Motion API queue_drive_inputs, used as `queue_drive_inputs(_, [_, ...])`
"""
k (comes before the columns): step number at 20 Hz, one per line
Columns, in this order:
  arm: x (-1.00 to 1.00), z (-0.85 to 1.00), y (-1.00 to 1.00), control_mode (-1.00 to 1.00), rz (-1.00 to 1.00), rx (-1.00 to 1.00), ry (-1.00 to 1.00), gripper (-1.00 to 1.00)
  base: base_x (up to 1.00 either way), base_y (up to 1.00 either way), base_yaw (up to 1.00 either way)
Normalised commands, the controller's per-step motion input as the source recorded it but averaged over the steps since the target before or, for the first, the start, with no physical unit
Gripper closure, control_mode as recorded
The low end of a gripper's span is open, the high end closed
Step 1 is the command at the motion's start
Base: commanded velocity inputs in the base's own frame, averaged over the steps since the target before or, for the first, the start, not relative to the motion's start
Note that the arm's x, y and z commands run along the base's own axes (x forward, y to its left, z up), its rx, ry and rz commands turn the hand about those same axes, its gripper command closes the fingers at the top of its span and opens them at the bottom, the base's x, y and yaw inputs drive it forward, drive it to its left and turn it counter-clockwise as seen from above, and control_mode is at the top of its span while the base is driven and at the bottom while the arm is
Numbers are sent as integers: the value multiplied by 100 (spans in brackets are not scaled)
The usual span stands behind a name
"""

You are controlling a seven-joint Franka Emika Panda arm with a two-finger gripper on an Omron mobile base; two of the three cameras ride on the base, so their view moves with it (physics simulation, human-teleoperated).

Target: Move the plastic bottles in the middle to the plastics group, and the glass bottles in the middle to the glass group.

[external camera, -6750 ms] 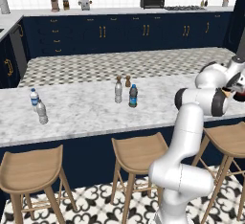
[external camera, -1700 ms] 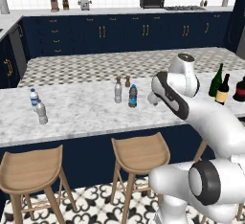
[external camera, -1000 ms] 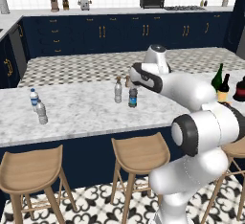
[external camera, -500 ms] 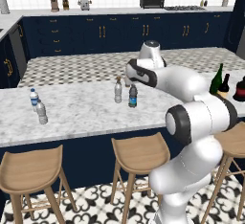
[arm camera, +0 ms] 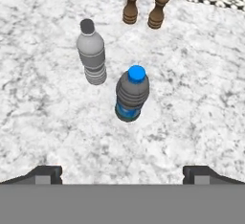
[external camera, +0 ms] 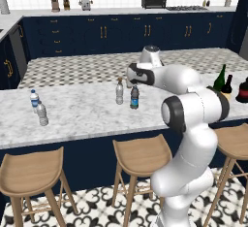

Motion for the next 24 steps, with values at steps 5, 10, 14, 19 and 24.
queue_drive_inputs(5, [44,-22,-1,-100,0,0,0,-100,0,0,0])
queue_drive_inputs(10, [32,-9,0,-100,0,0,1,-100,0,0,0])
queue_drive_inputs(14, [22,-13,0,-100,0,0,1,-100,0,0,0])
queue_drive_inputs(19, [26,-21,0,-100,1,0,2,-100,0,0,0])
queue_drive_inputs(24, [28,-33,0,-100,2,0,0,-100,0,0,0])
